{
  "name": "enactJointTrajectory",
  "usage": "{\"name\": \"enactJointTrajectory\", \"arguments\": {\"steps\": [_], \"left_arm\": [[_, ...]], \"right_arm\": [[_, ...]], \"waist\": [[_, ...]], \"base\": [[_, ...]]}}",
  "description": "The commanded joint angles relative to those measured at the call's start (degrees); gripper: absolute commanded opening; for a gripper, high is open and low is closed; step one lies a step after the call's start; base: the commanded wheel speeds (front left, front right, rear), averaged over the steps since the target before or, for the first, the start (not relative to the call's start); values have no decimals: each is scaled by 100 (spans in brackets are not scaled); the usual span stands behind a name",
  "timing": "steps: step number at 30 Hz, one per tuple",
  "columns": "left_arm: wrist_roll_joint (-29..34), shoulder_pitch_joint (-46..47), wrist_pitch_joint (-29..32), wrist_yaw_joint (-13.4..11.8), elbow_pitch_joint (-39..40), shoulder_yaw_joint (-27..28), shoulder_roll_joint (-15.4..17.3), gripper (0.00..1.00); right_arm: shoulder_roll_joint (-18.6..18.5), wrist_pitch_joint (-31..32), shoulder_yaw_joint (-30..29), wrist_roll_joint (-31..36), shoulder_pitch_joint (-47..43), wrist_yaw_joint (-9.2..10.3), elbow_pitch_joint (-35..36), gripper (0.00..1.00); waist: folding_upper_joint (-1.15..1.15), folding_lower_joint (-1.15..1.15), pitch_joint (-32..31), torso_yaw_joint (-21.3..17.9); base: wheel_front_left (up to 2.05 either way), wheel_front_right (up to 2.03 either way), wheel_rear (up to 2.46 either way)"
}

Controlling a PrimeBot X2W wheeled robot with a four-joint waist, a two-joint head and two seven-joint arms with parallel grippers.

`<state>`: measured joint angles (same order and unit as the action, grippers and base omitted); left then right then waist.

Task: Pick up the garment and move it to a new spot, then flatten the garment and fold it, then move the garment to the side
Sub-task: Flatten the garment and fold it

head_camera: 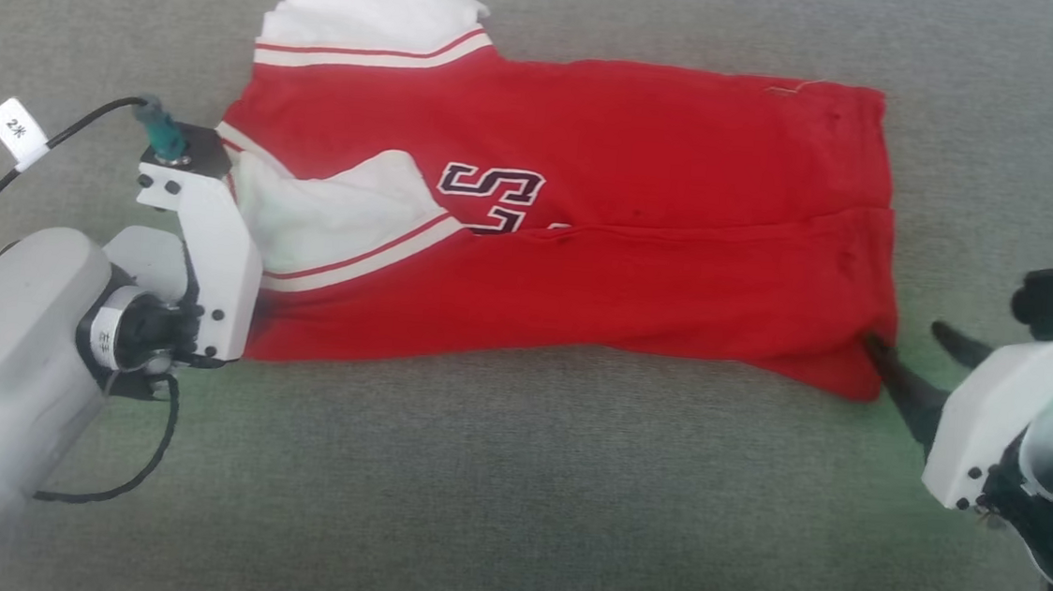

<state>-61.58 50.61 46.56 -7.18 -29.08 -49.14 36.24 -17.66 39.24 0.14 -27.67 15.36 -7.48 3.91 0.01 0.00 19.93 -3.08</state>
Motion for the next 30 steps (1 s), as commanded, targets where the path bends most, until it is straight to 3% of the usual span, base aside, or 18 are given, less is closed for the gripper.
{"name": "enactJointTrajectory", "arguments": {"steps": [1, 11, 12, 13, 14, 15, 23, 30], "left_arm": [[-31, -185, -18, 33, -128, -142, -139, 0], [68, -8, -164, 133, -256, -193, -398, 0], [75, 4, -183, 146, -270, -197, -413, 0], [75, 4, -183, 146, -270, -197, -413, 0], [80, 16, -218, 153, -284, -190, -429, 0], [78, 29, -232, 160, -307, -184, -439, 0], [37, 80, -268, 158, -409, -124, -368, 0], [88, 57, 85, -3, 40, -203, -108, 0]], "right_arm": [[16, 197, 18, -45, 97, -2, -62, 100], [122, 1214, 268, 158, 706, -2, -1143, 100], [166, 1258, 328, 102, 748, -3, -1244, 91], [166, 1258, 328, 102, 748, -3, -1244, 91], [163, 1264, 411, 70, 801, -4, -1321, 28], [128, 1272, 445, 83, 844, -4, -1418, 0], [-292, 1188, 566, -117, 1041, -2, -1563, 0], [-694, 1428, 478, -445, 854, 0, -1279, 0]], "waist": [[-1, 0, 20, 54], [-1, 0, 185, 299], [-1, 0, 193, 317], [-1, 0, 193, 317], [-1, 0, 200, 333], [-1, 0, 205, 347], [-1, 0, 91, 432], [-1, 0, -152, 535]], "base": [[0, 0, 0], [0, 0, 0], [0, 0, 0], [0, 0, 0], [0, 0, 0], [0, 0, 0], [0, 0, 0], [0, 0, 0]]}}
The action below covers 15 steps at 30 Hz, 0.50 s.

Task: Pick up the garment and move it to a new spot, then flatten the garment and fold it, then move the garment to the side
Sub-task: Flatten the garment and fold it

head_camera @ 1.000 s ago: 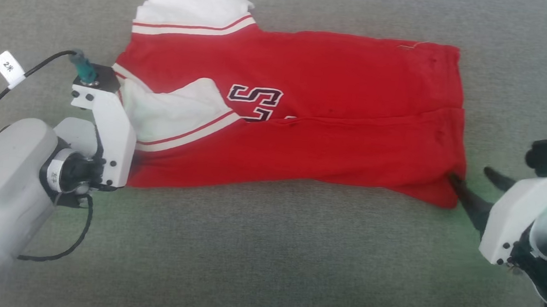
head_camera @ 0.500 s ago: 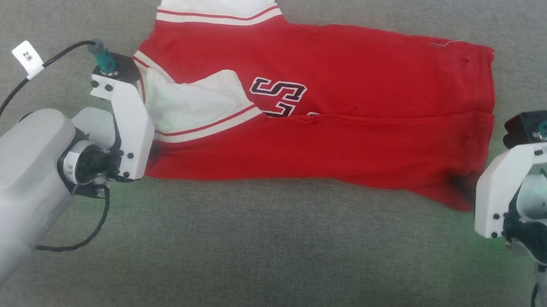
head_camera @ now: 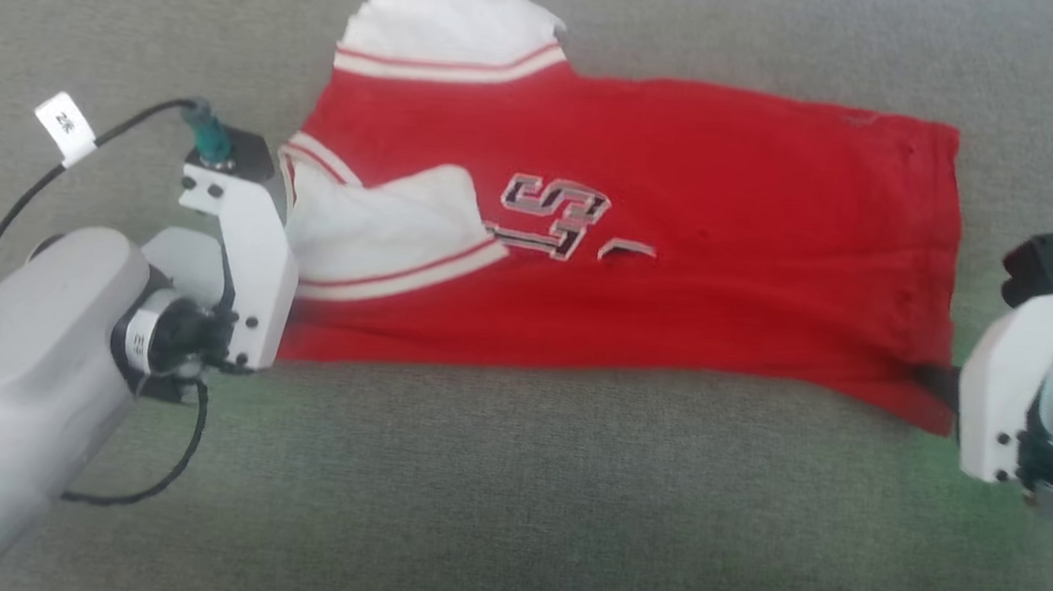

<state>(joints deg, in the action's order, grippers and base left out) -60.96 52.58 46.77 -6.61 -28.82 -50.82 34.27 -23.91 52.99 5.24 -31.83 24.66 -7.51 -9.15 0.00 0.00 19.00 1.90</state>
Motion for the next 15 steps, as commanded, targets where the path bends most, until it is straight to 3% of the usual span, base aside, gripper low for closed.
{"name": "enactJointTrajectory", "arguments": {"steps": [1, 8, 15], "left_arm": [[25, -142, 119, -107, 131, -46, 117, 0], [86, -403, 582, -630, 1203, -166, 570, 0], [-35, -1074, 942, -1276, 2617, -281, 1178, 0]], "right_arm": [[-127, 110, -56, -73, -131, 4, 80, 0], [-416, 508, -261, -234, -604, 4, 565, 0], [-389, 1209, -648, -379, -1394, 4, 1132, 0]], "waist": [[0, 0, -93, 56], [0, 0, -291, 171], [0, 0, -365, 182]], "base": [[0, 0, 0], [0, 0, 0], [0, 0, 0]]}}
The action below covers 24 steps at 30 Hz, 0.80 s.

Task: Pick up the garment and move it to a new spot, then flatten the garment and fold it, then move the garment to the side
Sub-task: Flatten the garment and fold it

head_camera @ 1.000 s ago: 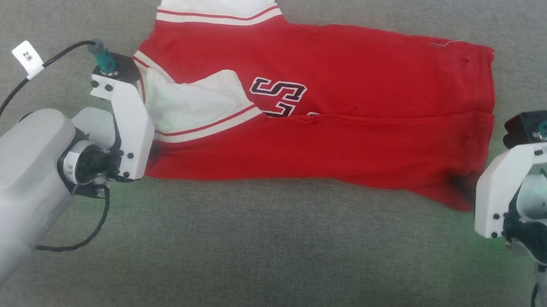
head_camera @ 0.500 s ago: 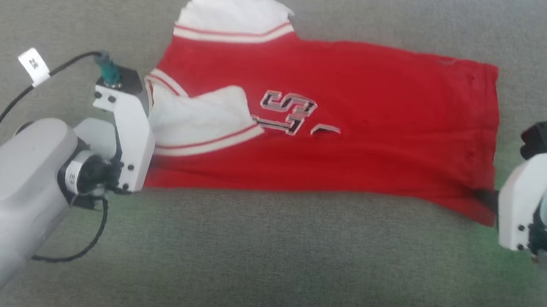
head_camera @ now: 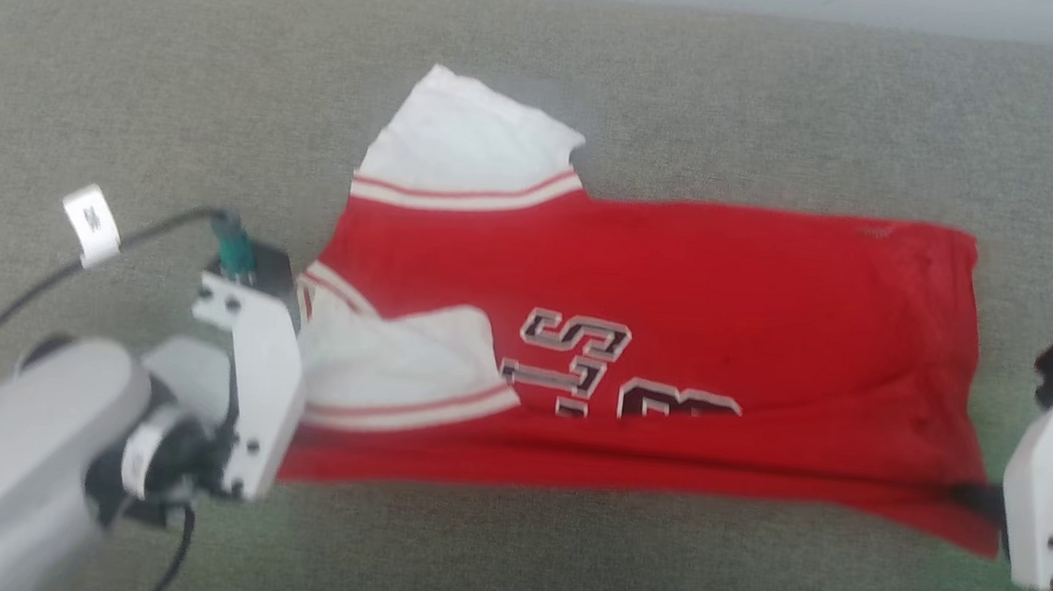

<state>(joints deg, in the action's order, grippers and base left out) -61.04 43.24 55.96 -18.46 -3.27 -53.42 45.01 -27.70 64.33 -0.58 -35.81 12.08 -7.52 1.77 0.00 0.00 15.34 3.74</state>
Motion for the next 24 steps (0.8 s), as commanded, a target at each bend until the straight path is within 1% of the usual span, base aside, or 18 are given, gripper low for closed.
{"name": "enactJointTrajectory", "arguments": {"steps": [1, 3, 4, 6, 7, 8, 9, 13, 16, 18, 20, 22, 24], "left_arm": [[-35, -228, -3, -158, 189, -31, 138, 0], [-58, -396, -53, -245, 338, -60, 166, 0], [-73, -471, -88, -278, 365, -62, 160, 13], [-96, -579, -162, -285, 341, -75, 129, 58], [-154, -621, -206, -242, 309, -58, 86, 100], [-202, -656, -214, -257, 250, -29, 57, 100], [-189, -667, -232, -265, 186, -12, 59, 100], [-223, -557, -256, -179, 120, 44, 61, 100], [-174, -368, -226, -112, 171, 114, 138, 100], [-150, -246, -222, -118, 227, 190, 211, 100], [-86, -99, -187, -100, 316, 249, 301, 100], [-34, 58, -172, -136, 379, 338, 394, 100], [38, 246, -209, -63, 429, 399, 499, 100]], "right_arm": [[40, 102, -120, 9, -215, 6, 107, 0], [139, 92, -182, 59, -351, 6, 189, 0], [198, 69, -193, 96, -418, 6, 211, 0], [377, 18, -289, 153, -474, 5, 150, 0], [456, -11, -316, 210, -476, 4, 123, 2], [523, -55, -349, 271, -455, 4, 100, 42], [602, -113, -337, 309, -407, 4, 90, 100], [708, -217, -290, 439, -315, 4, 63, 100], [741, -320, -289, 508, -227, 4, 103, 100], [752, -431, -277, 529, -169, 3, 171, 100], [786, -585, -275, 521, -83, 3, 269, 100], [799, -807, -261, 539, 10, 3, 388, 100], [786, -1125, -187, 554, 125, 3, 542, 100]], "waist": [[0, 0, 6, -6], [0, 0, 25, -17], [0, 0, 35, -24], [0, 0, 56, -50], [0, 0, 68, -68], [0, 0, 82, -80], [0, 0, 98, -99], [0, 0, 128, -157], [0, 0, 139, -205], [0, 0, 142, -258], [0, 0, 152, -325], [0, 0, 172, -413], [0, 0, 208, -521]], "base": [[0, 0, 0], [0, 0, 0], [0, 0, 0], [0, 0, 0], [0, 0, 0], [0, 0, 0], [0, 0, 0], [0, 0, 0], [0, 0, 0], [0, 0, 0], [0, 0, 0], [0, 0, 0], [0, 0, 0]]}}
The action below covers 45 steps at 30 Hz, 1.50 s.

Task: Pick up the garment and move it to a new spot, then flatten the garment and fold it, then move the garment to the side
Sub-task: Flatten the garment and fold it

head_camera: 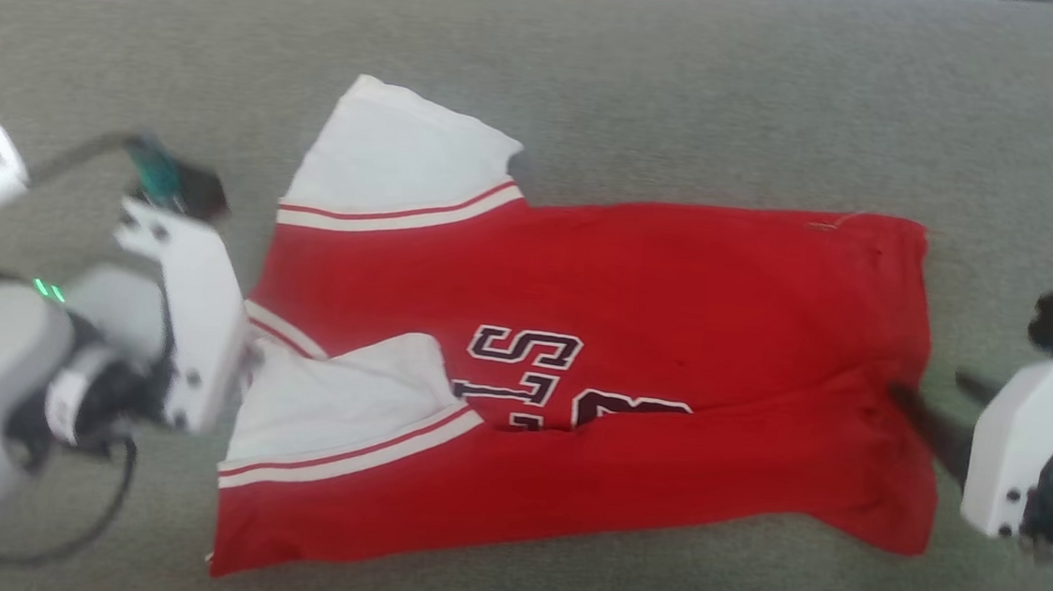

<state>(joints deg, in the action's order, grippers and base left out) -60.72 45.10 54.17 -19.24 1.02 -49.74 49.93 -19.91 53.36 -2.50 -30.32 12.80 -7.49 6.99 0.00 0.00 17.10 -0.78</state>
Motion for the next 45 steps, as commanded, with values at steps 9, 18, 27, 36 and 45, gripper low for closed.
{"name": "enactJointTrajectory", "arguments": {"steps": [9, 18, 27, 36, 45], "left_arm": [[355, 972, -742, 790, -745, 367, -194, 100], [789, 1746, -1523, 1460, -2169, 454, -431, 100], [843, 2221, -1304, 1774, -3537, 368, -549, 100], [478, 2143, -408, 1739, -4396, 259, -875, 0], [546, 2389, -410, 1840, -4499, 165, -1141, 0]], "right_arm": [[42, -2105, 348, 410, 648, 0, 263, 100], [492, -4454, 722, 1004, 1265, -1, -303, 100], [754, -4923, 1086, 978, 1483, 0, -948, 100], [694, -4453, 1380, 643, 1771, 0, -1271, 100], [502, -2799, 1748, -13, 2793, -1, -2008, 100]], "waist": [[0, 0, 314, -659], [0, 0, 711, -1310], [0, 0, 1037, -1717], [0, 0, 1221, -1846], [0, 0, 1350, -1649]], "base": [[0, 0, 0], [0, 0, 0], [0, 0, 0], [0, 0, 0], [0, 0, 0]]}}
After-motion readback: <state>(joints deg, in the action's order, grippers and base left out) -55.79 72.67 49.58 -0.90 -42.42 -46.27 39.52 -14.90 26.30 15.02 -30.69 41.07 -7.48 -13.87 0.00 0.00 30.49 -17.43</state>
